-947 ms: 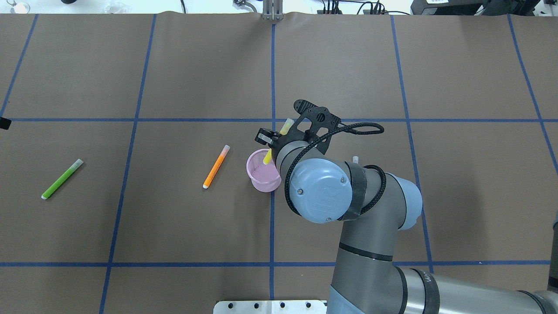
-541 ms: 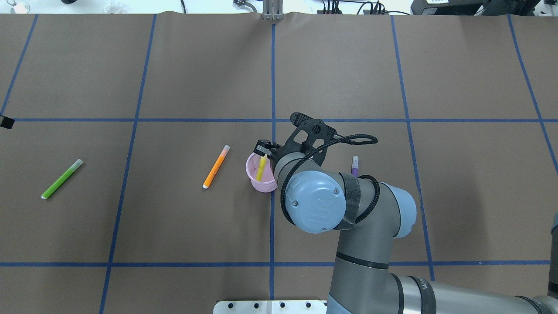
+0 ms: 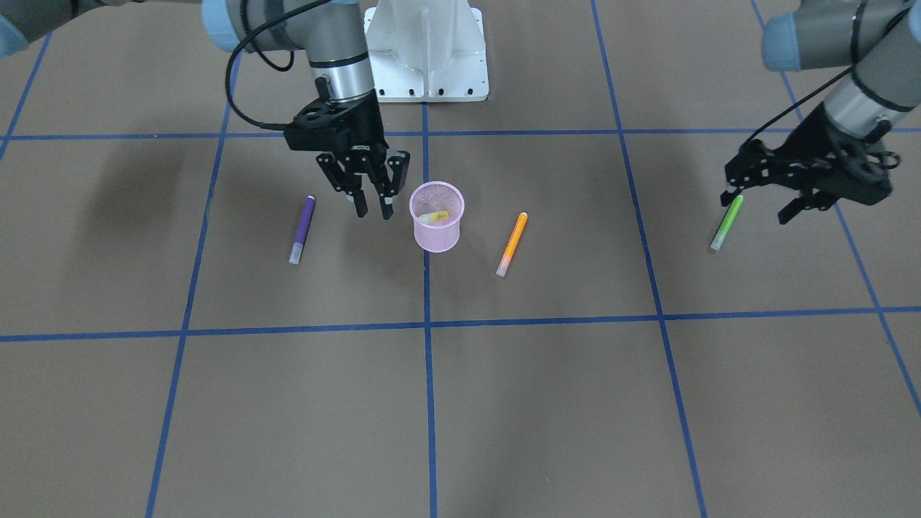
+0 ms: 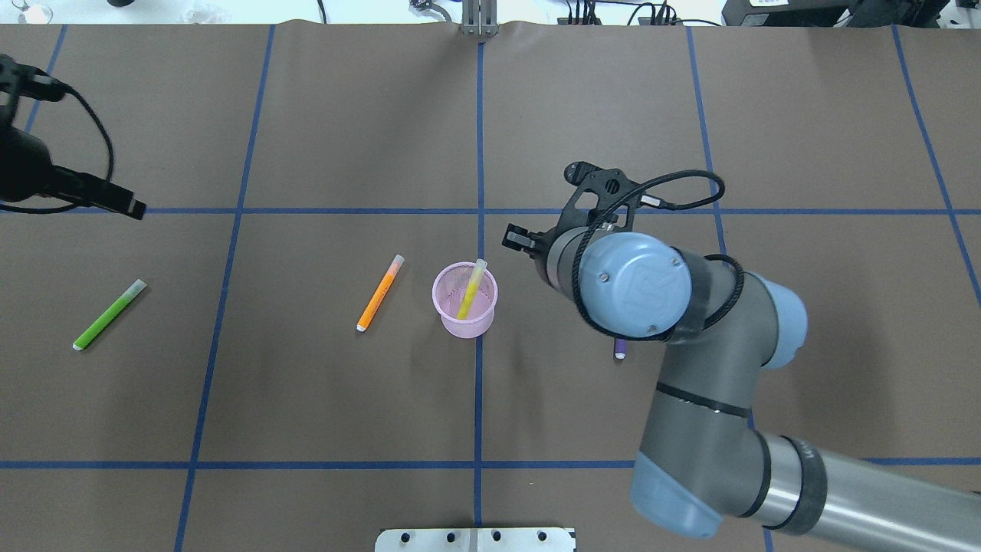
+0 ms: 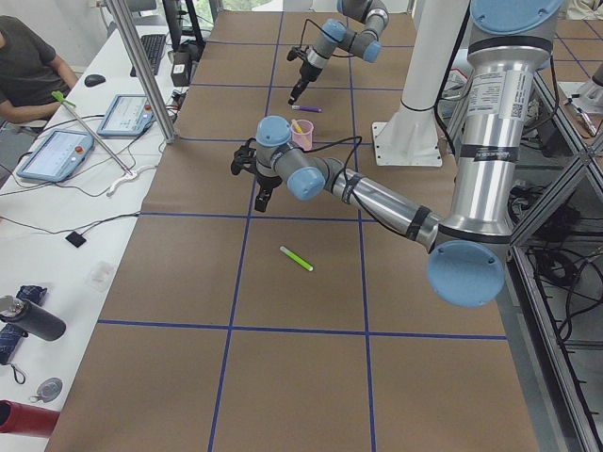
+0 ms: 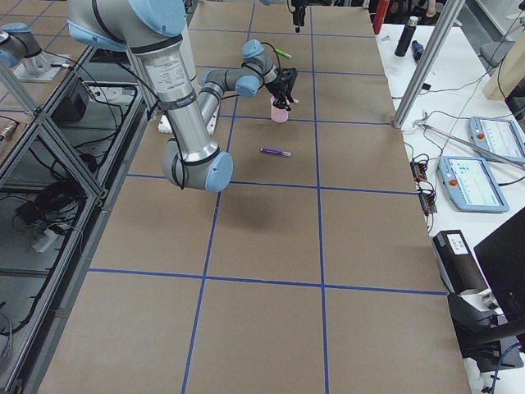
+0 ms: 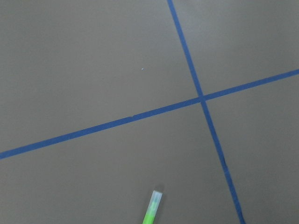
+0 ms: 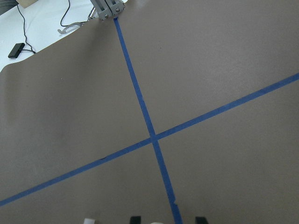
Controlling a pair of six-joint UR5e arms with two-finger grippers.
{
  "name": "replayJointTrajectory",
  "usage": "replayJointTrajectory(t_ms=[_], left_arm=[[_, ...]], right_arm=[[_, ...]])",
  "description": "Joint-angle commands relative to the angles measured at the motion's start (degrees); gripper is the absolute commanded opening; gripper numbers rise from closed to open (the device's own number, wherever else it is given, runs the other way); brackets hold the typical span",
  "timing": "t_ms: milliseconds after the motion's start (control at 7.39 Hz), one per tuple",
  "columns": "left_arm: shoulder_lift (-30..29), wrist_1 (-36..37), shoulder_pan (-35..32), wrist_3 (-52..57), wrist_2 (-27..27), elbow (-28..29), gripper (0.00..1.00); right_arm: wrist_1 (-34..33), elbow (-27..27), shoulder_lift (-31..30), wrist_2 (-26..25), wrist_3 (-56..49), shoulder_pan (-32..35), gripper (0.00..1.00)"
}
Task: Collect pens into pen holder
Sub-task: 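Release the yellow marker into the cup and raise the right gripper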
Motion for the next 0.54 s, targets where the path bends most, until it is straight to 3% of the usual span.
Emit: replayJointTrajectory(t_ms=[0,135,270,406], left_arm=[[-2.88,1.57,7.22,-2.95,5.99,0.51,0.99],[-4.62,1.75,10.12,-2.86,7.4,2.34,0.98],[-9.94,5.93,10.59,-2.85,7.33,4.79,0.97],[-15.56,14.15,14.51,-2.68,7.59,5.16,0.97]], right_arm=[[0.01,1.75,-6.18,11.36,-9.5,6.7,0.49],[0.1,1.67,-8.46,14.61,-13.55,8.63,0.49],[0.1,1.58,-10.05,21.08,-17.07,12.05,0.48],[0.1,1.06,-11.98,27.41,-20.67,15.47,0.48]])
